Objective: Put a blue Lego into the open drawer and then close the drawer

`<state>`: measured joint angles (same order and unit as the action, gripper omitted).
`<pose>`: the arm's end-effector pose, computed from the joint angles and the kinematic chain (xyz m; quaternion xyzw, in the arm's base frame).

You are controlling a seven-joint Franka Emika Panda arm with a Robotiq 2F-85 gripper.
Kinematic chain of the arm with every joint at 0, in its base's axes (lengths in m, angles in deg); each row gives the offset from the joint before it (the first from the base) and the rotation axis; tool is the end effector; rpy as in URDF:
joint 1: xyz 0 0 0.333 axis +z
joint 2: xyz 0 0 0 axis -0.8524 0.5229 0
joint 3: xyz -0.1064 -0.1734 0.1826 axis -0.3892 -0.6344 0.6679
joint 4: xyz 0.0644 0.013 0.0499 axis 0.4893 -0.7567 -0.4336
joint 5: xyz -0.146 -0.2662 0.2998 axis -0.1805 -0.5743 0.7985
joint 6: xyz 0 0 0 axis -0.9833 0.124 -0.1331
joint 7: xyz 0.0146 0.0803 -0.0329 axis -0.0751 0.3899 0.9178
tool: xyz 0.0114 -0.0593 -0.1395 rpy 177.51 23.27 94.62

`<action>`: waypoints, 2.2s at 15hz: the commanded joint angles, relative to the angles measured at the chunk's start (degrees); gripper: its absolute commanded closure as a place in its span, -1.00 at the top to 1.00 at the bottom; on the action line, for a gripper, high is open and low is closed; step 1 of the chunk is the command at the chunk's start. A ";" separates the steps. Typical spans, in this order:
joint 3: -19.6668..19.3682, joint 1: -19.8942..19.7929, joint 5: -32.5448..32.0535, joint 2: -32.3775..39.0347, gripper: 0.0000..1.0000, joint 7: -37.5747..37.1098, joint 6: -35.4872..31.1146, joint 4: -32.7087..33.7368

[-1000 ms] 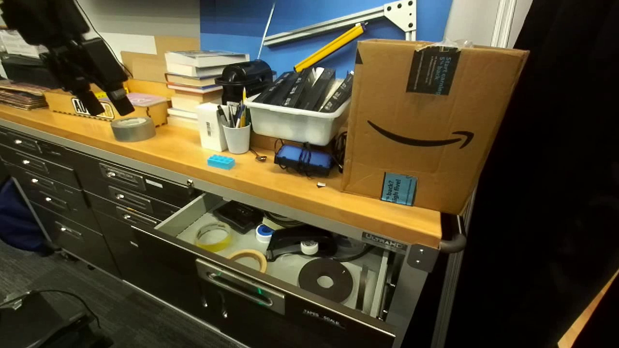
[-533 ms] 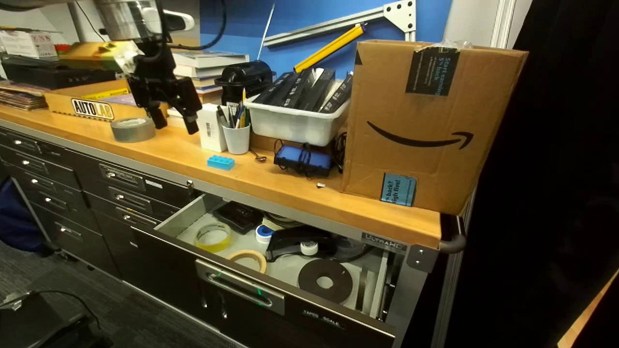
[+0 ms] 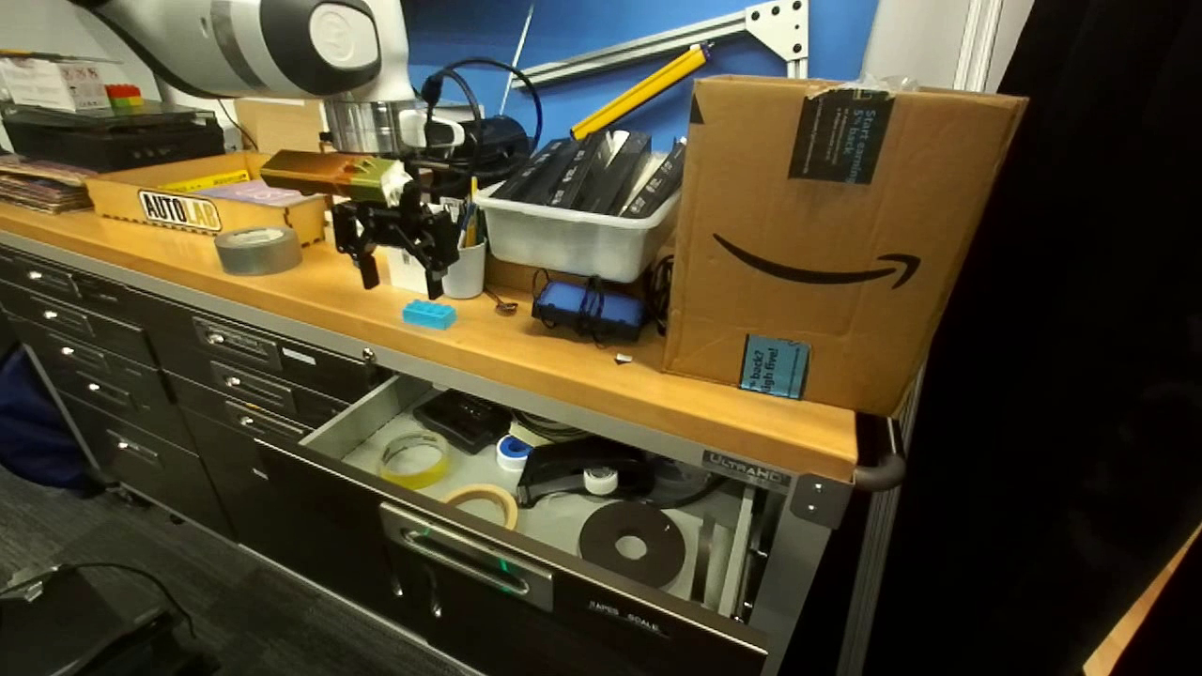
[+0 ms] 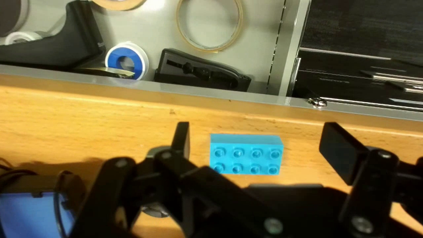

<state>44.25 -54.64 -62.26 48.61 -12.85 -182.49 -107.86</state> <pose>0.5596 0.1189 0.2971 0.9908 0.1330 0.0116 0.0231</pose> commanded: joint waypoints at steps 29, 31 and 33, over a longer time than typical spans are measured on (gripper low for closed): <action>-6.23 -1.66 7.09 -5.57 1.00 -0.21 -11.38 -20.92; -6.99 -2.10 7.81 -7.30 1.00 1.51 -11.29 -23.19; -8.01 -2.75 7.61 -8.27 1.00 3.23 -8.03 -24.87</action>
<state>37.51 -56.47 -56.04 44.64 -13.07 -192.73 -128.76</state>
